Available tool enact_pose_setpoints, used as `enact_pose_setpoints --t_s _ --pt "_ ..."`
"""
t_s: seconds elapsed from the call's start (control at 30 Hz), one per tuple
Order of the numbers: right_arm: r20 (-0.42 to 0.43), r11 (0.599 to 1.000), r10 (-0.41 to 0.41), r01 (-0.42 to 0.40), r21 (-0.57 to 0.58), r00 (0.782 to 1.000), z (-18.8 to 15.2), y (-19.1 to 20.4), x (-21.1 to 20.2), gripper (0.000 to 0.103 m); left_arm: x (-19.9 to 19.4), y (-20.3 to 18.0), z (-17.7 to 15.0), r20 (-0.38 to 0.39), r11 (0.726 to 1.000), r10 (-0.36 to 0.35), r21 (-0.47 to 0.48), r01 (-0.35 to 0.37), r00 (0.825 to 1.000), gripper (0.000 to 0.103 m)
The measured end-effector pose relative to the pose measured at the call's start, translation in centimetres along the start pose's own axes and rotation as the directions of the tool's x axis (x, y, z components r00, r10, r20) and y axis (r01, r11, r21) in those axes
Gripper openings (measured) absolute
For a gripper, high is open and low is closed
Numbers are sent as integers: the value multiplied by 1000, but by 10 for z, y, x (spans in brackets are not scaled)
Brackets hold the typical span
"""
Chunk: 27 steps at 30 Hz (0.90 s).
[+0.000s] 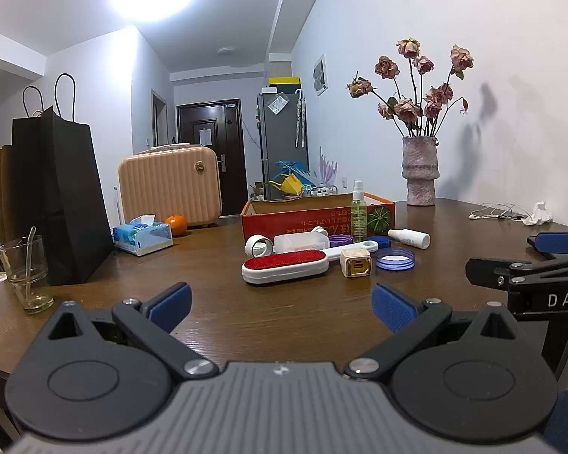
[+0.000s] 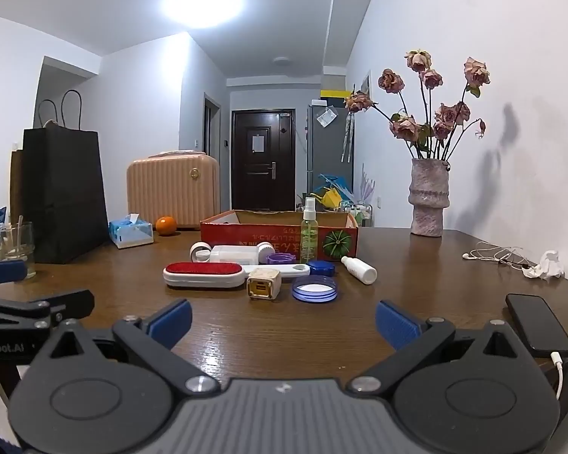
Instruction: Organize rigid objects
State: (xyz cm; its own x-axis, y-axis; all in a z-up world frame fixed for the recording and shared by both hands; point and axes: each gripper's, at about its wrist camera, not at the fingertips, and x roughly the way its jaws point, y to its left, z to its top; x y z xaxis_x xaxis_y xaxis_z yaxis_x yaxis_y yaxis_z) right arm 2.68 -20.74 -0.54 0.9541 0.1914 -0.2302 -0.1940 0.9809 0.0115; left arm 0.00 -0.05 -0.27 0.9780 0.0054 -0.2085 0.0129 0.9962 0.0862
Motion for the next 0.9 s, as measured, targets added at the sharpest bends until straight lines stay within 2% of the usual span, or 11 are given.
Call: enact_pose_setpoints --t_s 0.9 --pt "-2 1000 0 0 -2 1000 -1 0 0 103 -3 -1 0 1 1000 5 2 -5 1000 103"
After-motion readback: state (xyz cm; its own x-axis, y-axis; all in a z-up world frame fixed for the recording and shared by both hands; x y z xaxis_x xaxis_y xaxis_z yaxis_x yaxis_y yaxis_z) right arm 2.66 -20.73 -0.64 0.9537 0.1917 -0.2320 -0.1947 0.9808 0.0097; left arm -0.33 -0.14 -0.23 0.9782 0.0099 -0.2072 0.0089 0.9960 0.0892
